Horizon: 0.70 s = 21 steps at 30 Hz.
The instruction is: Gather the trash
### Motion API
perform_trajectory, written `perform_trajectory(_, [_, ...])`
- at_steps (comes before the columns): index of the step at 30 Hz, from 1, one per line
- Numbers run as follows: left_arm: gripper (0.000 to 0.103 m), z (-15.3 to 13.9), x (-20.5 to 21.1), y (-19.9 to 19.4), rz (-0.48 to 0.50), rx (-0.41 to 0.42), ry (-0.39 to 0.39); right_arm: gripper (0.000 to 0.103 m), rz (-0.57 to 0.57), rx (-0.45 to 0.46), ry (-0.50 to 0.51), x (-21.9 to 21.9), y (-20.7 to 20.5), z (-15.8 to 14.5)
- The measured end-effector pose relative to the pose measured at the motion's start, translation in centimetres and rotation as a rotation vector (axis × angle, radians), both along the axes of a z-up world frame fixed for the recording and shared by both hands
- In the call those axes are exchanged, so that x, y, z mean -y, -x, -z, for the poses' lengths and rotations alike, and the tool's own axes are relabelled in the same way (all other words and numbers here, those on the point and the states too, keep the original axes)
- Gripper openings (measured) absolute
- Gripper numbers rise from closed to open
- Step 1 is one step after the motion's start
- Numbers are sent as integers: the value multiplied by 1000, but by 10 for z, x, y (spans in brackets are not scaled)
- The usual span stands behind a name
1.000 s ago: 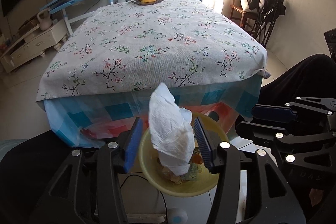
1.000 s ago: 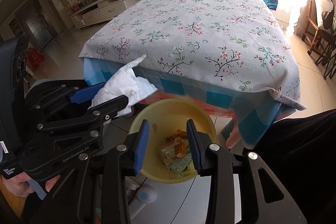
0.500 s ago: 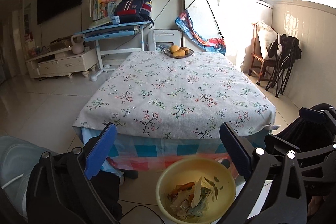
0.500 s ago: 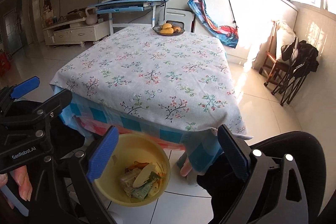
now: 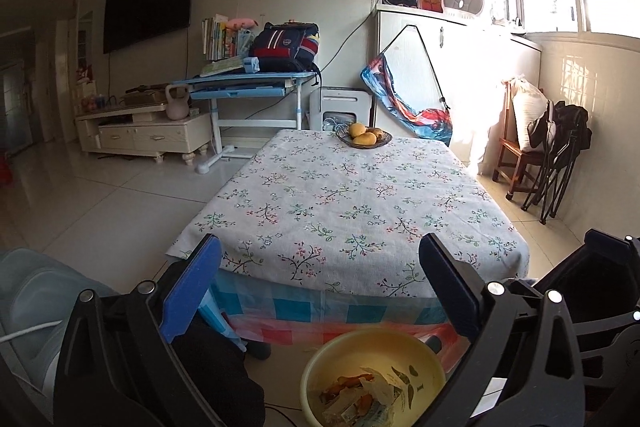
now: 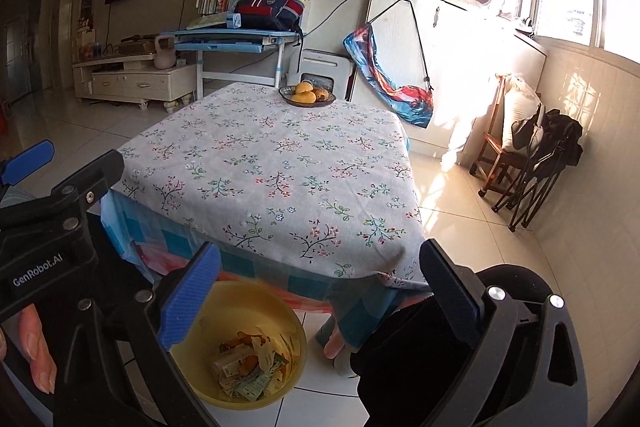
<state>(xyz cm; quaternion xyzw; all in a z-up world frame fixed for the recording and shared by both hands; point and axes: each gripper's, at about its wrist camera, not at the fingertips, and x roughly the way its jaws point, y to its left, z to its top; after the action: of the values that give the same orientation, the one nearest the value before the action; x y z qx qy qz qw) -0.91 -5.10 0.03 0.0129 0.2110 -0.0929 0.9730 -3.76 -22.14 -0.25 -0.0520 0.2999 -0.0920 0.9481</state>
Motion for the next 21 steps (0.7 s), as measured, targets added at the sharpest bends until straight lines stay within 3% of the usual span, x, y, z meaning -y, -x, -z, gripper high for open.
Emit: perform_trajectory(21, [96, 2, 3, -4, -61, -5, -23, 95, -3, 5, -26, 2, 0, 4])
